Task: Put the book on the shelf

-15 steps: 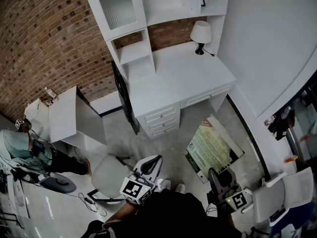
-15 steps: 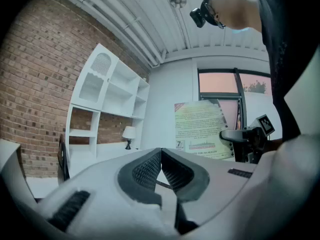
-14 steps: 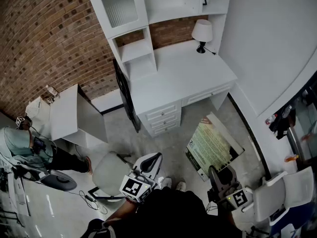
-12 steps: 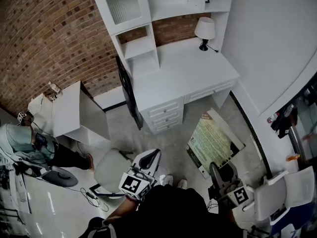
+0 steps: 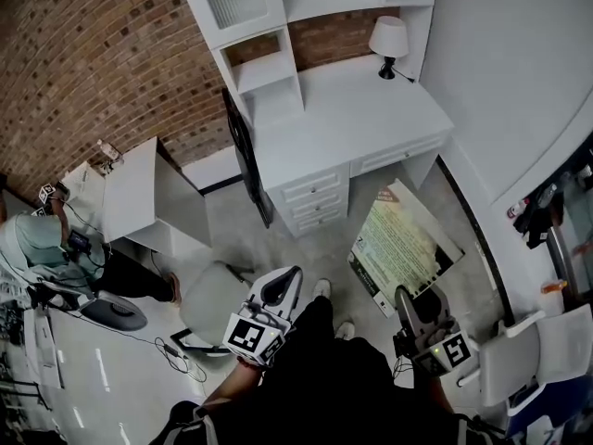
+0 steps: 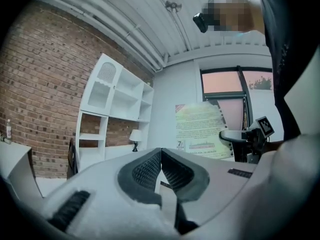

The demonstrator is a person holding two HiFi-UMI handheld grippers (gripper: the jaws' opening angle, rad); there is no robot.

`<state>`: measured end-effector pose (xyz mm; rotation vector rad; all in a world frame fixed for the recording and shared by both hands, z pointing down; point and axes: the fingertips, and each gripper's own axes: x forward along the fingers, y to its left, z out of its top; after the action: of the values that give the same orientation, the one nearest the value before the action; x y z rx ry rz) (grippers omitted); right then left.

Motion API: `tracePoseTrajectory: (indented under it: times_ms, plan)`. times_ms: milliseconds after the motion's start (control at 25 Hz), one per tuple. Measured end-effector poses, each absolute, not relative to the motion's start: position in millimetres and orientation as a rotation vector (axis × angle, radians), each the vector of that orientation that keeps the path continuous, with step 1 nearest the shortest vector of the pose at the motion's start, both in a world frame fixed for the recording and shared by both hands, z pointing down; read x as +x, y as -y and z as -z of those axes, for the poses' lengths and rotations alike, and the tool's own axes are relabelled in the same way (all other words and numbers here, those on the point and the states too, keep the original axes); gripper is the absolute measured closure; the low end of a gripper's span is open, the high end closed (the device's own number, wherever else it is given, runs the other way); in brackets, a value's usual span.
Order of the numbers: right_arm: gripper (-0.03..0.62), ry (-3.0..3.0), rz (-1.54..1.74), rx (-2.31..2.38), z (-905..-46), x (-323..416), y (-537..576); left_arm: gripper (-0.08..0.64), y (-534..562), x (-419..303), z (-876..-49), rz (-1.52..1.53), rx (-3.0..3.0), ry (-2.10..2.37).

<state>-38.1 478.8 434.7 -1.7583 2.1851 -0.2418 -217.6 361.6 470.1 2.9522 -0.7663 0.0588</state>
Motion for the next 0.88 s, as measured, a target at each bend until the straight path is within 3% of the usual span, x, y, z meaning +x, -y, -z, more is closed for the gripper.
tracePoseTrajectory:
  times_ms: [880]
  plan:
    - [0.423, -2.188, 0.247, -1.795, -430.8, 12.9, -301.1, 0.541, -178.9, -151.7, -465.9, 0.008, 2.946, 0.730]
